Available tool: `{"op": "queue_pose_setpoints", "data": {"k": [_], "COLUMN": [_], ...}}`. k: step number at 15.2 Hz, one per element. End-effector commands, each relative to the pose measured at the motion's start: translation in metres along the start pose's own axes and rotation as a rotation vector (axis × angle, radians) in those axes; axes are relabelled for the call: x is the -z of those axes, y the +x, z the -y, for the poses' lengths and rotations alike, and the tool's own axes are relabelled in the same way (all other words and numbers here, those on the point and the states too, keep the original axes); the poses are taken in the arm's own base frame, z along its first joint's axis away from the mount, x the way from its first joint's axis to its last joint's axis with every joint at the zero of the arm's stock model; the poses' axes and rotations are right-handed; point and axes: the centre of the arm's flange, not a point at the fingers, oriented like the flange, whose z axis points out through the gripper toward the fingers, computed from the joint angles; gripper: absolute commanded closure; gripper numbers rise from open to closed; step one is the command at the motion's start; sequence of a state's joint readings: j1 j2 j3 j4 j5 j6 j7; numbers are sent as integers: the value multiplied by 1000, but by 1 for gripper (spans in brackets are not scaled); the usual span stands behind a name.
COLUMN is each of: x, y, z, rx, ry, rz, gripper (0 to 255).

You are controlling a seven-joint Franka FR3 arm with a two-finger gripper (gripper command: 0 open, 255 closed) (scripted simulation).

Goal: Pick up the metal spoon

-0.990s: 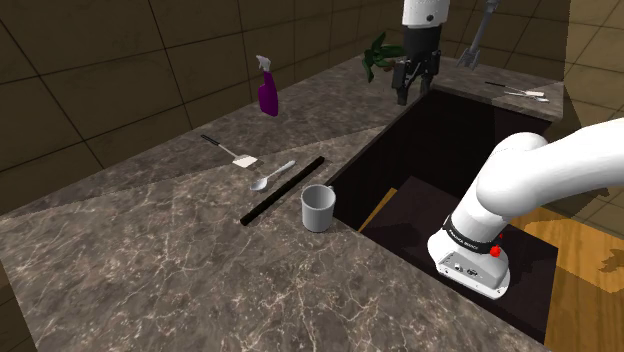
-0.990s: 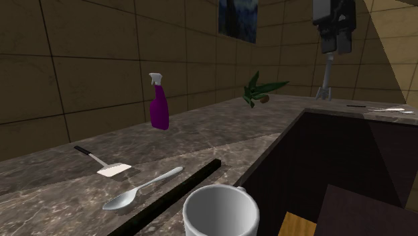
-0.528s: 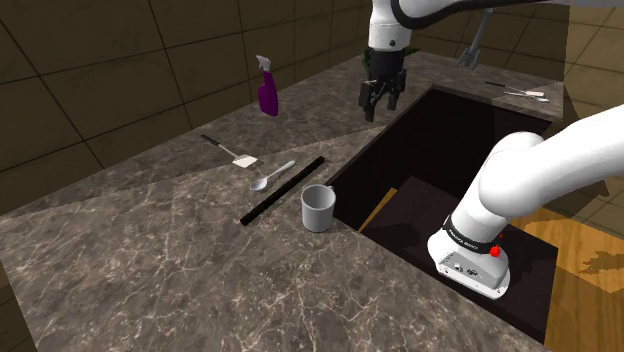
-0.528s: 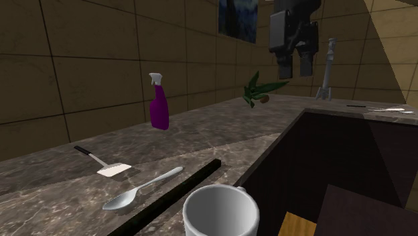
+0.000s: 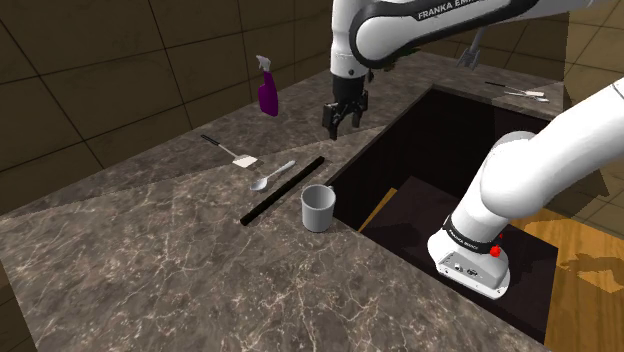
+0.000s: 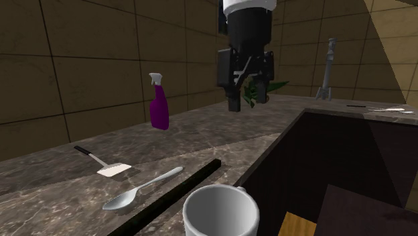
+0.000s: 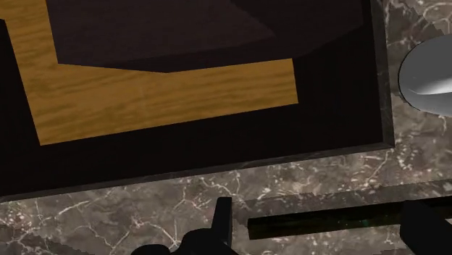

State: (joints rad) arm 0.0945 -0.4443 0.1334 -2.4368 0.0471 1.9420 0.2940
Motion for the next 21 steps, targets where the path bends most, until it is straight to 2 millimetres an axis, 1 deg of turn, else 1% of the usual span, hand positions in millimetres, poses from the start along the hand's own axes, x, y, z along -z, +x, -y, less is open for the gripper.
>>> {"op": "queue_pose_setpoints", "data": {"k": [1,11,21], "x": [-13,-69,-120], "y": [10,71,132], "z": [18,111,207], "rx": [11,65,120], "ry": [1,0,0], "rz": [-20,-109,-198], "gripper": [0,0,0]}}
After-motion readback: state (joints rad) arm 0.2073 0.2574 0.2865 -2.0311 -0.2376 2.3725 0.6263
